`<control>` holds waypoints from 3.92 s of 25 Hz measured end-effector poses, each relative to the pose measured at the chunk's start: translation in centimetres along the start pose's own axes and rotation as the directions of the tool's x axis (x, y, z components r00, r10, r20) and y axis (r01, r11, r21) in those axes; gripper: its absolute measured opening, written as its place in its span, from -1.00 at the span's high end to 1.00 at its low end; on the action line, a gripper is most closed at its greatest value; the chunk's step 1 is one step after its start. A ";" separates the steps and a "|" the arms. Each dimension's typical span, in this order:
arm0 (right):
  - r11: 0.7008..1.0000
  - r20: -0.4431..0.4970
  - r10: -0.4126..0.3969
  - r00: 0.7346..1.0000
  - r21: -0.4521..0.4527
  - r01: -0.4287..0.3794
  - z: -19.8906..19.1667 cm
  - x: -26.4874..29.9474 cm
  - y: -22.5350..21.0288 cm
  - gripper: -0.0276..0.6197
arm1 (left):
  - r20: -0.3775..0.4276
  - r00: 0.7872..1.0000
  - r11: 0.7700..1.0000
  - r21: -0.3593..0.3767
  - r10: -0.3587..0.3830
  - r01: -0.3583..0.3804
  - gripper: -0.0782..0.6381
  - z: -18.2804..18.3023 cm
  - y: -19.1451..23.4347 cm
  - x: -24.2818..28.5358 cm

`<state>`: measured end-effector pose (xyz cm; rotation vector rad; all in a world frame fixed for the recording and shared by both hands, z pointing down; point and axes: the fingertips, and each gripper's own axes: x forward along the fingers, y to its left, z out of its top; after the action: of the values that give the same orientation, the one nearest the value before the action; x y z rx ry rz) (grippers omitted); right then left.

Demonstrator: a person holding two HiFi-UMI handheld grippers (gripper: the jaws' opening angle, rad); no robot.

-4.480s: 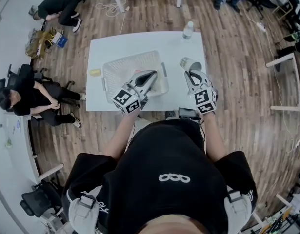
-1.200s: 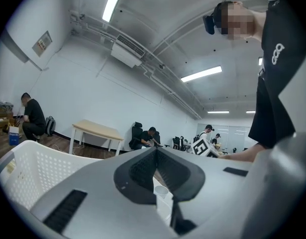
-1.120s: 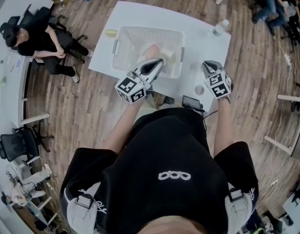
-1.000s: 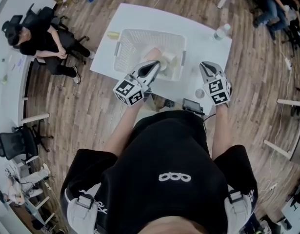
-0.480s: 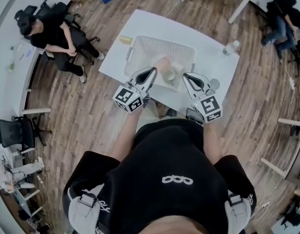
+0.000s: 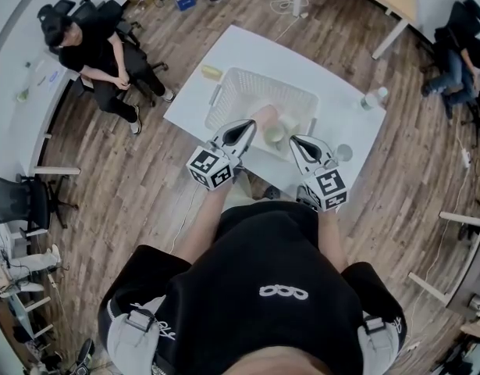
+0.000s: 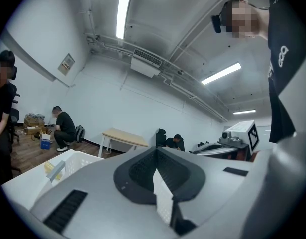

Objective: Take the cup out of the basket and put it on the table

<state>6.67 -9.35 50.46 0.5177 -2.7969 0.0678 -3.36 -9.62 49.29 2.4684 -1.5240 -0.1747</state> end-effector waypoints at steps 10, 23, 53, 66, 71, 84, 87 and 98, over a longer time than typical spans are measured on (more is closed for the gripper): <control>0.999 -0.002 -0.016 1.000 0.030 0.016 -0.6 -0.1 -0.9 0.84 | -0.008 0.999 0.999 0.032 0.038 -0.037 0.76 0.3 0.8 -0.1; 0.996 -0.014 -0.035 0.999 0.076 0.036 -1.1 0.4 -0.9 0.84 | -0.071 0.996 0.998 0.029 0.054 -0.052 0.76 0.2 3.2 -0.7; 0.944 -0.082 -0.211 0.974 0.240 0.225 -5.3 0.4 -2.9 0.84 | -0.951 0.289 0.481 0.306 0.111 0.822 0.31 -21.7 12.1 5.9; 0.929 -0.084 -0.121 0.989 0.341 0.143 -6.4 5.8 -2.0 0.84 | -0.924 0.309 0.366 0.373 0.224 0.852 0.31 -27.5 14.4 7.6; 0.933 -0.110 -0.136 0.985 0.320 0.165 -6.7 5.7 -2.5 0.84 | -0.896 0.395 0.381 0.445 0.204 0.810 0.44 -26.9 14.4 8.8; 0.930 -0.111 -0.147 0.983 0.322 0.176 -7.0 4.9 -2.9 0.84 | -0.860 0.478 0.493 0.499 0.179 0.713 0.72 -24.3 14.9 10.0; 0.932 -0.105 -0.145 0.984 0.319 0.171 -7.0 4.6 -2.7 0.84 | -0.857 0.481 0.495 0.504 0.185 0.708 0.72 -23.9 14.7 9.6; 0.937 -0.076 -0.142 0.987 0.312 0.159 -7.1 2.0 -3.1 0.84 | -0.708 0.667 0.559 0.658 0.233 0.504 0.72 -14.7 13.2 10.3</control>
<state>7.99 -12.26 57.79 0.7918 -2.6956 0.4986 -6.82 -22.46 67.13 2.6334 -1.0646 1.7383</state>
